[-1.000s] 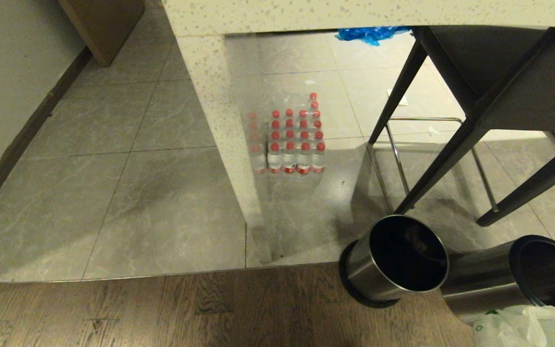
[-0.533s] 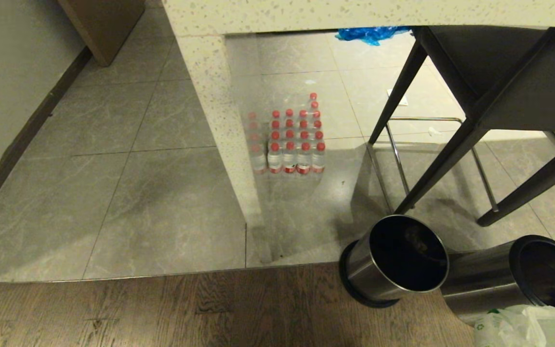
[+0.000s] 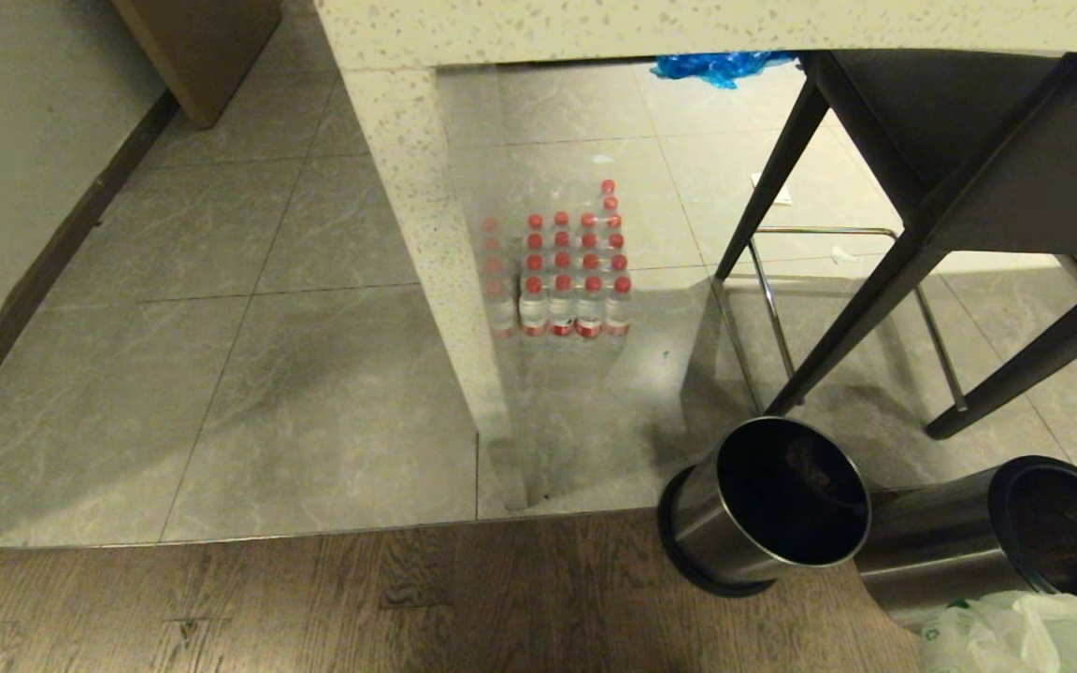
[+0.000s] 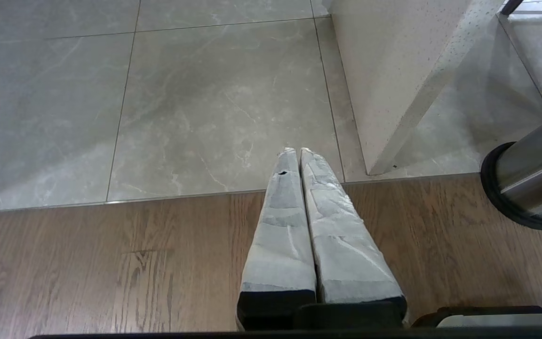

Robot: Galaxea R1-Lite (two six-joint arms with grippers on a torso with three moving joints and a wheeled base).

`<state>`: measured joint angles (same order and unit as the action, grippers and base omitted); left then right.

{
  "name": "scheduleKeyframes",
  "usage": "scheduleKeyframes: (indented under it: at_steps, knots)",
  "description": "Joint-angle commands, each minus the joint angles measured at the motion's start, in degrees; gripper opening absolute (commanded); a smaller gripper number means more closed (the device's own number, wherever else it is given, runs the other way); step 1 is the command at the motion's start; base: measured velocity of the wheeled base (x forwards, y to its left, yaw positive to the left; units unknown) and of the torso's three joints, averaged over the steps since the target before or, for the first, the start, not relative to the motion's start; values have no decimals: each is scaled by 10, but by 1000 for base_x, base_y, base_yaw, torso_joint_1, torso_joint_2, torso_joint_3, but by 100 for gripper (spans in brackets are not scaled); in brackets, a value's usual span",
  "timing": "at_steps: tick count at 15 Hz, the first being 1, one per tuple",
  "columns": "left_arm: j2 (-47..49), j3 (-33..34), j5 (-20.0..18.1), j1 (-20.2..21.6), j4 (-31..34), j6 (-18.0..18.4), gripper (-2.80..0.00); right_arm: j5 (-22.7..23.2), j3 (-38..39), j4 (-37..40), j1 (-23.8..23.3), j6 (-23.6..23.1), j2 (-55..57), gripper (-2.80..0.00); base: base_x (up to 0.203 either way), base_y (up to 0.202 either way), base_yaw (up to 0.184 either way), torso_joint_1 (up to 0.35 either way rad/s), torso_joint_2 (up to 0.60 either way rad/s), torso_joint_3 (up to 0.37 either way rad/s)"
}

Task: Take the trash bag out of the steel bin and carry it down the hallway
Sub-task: Put the trash bag at the door

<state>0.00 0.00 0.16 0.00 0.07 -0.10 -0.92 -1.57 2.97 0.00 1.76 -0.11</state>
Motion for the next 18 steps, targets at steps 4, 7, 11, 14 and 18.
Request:
scheduleKeyframes:
  at_steps: [4, 7, 11, 14, 18]
  knots:
    - [0, 1, 0, 0, -1, 0, -280, 0, 0, 0, -1, 0, 1, -280, 0, 0, 0, 0, 0, 0]
    - [0, 1, 0, 0, 1, 3, -280, 0, 0, 0, 0, 0, 1, -280, 0, 0, 0, 0, 0, 0]
    - [0, 1, 1, 1, 0, -3, -280, 0, 0, 0, -1, 0, 1, -280, 0, 0, 0, 1, 2, 130]
    - [0, 1, 1, 0, 0, -3, -280, 0, 0, 0, 0, 0, 1, -280, 0, 0, 0, 1, 3, 192]
    - [0, 1, 1, 0, 0, -5, -280, 0, 0, 0, -1, 0, 1, -280, 0, 0, 0, 5, 0, 205]
